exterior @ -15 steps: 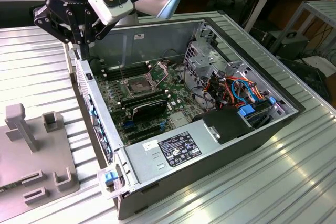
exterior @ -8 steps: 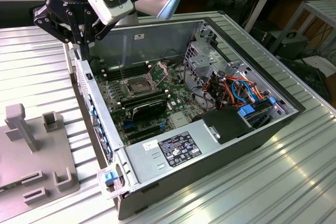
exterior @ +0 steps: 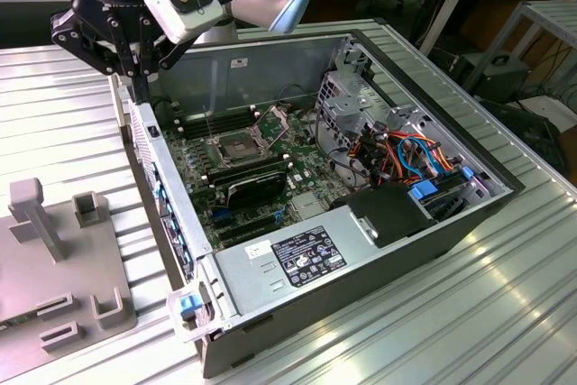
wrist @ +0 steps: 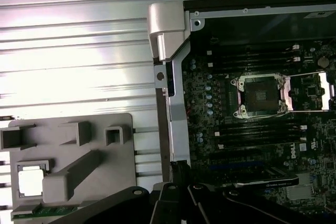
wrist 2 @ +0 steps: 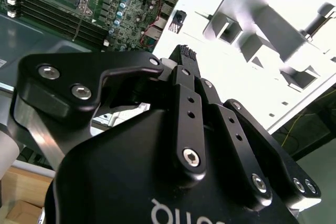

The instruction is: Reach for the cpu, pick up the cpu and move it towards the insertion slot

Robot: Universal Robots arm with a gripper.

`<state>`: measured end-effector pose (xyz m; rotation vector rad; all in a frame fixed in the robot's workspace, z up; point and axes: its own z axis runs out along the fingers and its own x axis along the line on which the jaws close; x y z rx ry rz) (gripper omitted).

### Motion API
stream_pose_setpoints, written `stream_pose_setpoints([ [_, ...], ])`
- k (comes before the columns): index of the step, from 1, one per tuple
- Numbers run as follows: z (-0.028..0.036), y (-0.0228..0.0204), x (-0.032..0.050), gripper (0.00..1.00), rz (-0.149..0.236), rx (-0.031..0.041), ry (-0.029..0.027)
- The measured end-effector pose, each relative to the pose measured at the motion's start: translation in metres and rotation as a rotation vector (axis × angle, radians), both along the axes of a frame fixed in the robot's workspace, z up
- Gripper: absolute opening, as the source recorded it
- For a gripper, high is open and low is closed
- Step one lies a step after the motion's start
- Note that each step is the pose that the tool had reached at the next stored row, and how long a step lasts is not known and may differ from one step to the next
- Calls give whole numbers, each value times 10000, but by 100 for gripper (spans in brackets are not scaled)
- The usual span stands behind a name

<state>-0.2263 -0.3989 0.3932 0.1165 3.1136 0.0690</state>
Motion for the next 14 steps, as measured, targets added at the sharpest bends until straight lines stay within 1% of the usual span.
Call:
stream_pose_setpoints([
  [14,0,0,-98,11,0,-1,1],
])
